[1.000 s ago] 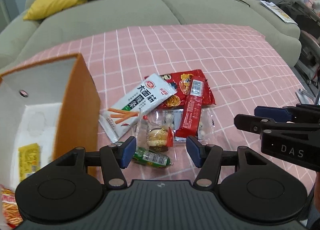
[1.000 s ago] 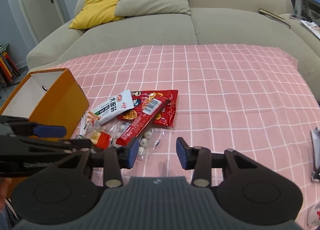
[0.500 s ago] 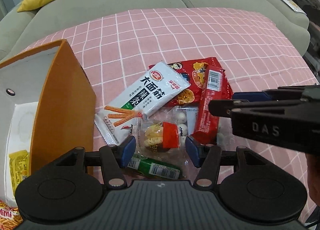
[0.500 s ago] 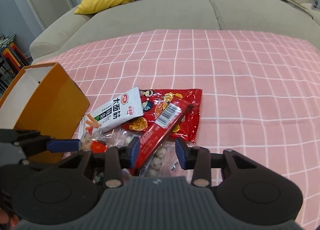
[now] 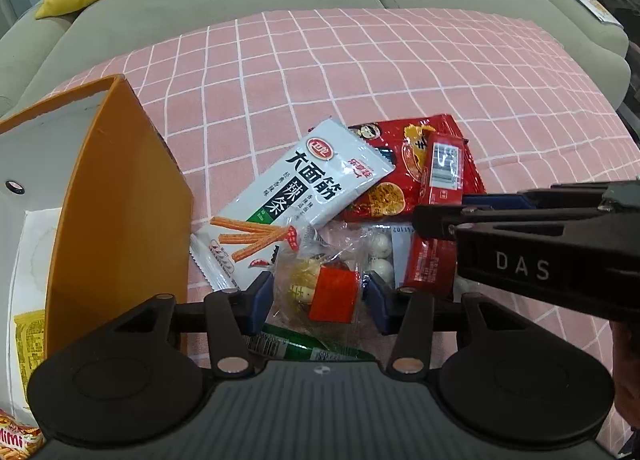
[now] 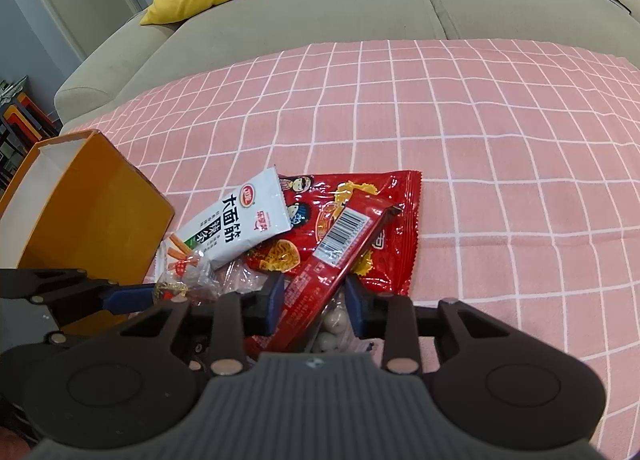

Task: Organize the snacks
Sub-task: 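Grasp the clear red-capped bag with the left tool while the right tool grasps the red sausage stick, then lift both held snacks off the table and carry them toward the box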

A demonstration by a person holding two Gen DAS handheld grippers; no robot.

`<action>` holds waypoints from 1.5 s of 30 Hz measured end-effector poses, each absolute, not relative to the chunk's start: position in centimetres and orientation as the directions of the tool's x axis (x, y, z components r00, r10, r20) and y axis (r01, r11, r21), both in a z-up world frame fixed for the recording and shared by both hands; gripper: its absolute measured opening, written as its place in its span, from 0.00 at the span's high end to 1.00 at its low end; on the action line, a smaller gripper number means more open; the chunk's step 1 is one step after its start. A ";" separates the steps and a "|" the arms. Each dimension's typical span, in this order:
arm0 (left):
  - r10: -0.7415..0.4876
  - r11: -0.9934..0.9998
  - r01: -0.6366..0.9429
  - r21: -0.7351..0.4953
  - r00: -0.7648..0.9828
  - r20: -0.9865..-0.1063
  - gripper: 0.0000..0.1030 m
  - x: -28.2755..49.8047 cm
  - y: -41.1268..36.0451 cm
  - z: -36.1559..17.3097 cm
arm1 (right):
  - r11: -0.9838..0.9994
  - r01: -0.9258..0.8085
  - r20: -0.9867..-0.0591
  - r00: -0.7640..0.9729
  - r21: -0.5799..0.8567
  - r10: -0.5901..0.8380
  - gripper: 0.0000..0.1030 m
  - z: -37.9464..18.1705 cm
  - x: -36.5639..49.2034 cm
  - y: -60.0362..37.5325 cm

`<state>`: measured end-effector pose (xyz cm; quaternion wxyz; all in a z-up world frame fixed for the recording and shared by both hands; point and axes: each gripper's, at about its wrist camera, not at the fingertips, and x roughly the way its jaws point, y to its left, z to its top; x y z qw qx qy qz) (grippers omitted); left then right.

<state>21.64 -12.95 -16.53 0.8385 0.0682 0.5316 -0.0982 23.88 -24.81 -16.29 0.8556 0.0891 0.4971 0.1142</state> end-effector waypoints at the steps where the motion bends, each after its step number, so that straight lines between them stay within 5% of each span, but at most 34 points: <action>1: -0.090 0.971 0.239 0.014 0.419 -0.904 0.48 21.7 -13.0 -16.6 | 0.958 -0.106 -0.830 0.479 0.267 0.285 0.71 -16.3 23.9 -24.8; 4: -0.079 0.969 0.244 0.031 0.426 -0.901 0.50 21.6 -13.2 -16.5 | 0.959 -0.106 -0.830 0.483 0.262 0.280 0.74 -16.2 23.8 -24.8; 8: -0.094 0.967 0.252 0.026 0.449 -0.889 0.51 21.2 -13.2 -15.9 | 0.958 -0.128 -0.817 0.501 0.256 0.286 1.00 -15.2 23.5 -24.8; 17: -0.116 0.973 0.230 -0.002 0.485 -0.867 0.52 19.2 -12.5 -13.6 | 0.958 -0.129 -0.844 0.454 0.256 0.287 1.00 -15.6 22.9 -25.5; 31: -0.150 0.983 0.169 -0.070 0.526 -0.837 0.51 17.6 -10.1 -8.9 | 0.965 -0.210 -0.861 0.450 0.157 0.238 0.82 -16.5 23.2 -22.8; 33: -0.150 0.984 0.162 -0.074 0.532 -0.833 0.51 17.4 -10.0 -8.6 | 0.963 -0.238 -0.864 0.452 0.125 0.224 0.87 -16.5 23.1 -22.3; 34: -0.152 0.984 0.158 -0.078 0.535 -0.831 0.51 17.2 -9.9 -8.4 | 0.962 -0.248 -0.866 0.450 0.113 0.218 1.00 -16.6 23.0 -22.1; 45: -0.161 0.986 0.135 -0.102 0.567 -0.808 0.51 15.3 -8.4 -6.6 | 0.947 -0.255 -0.836 0.461 0.196 0.298 1.00 -14.6 20.4 -23.3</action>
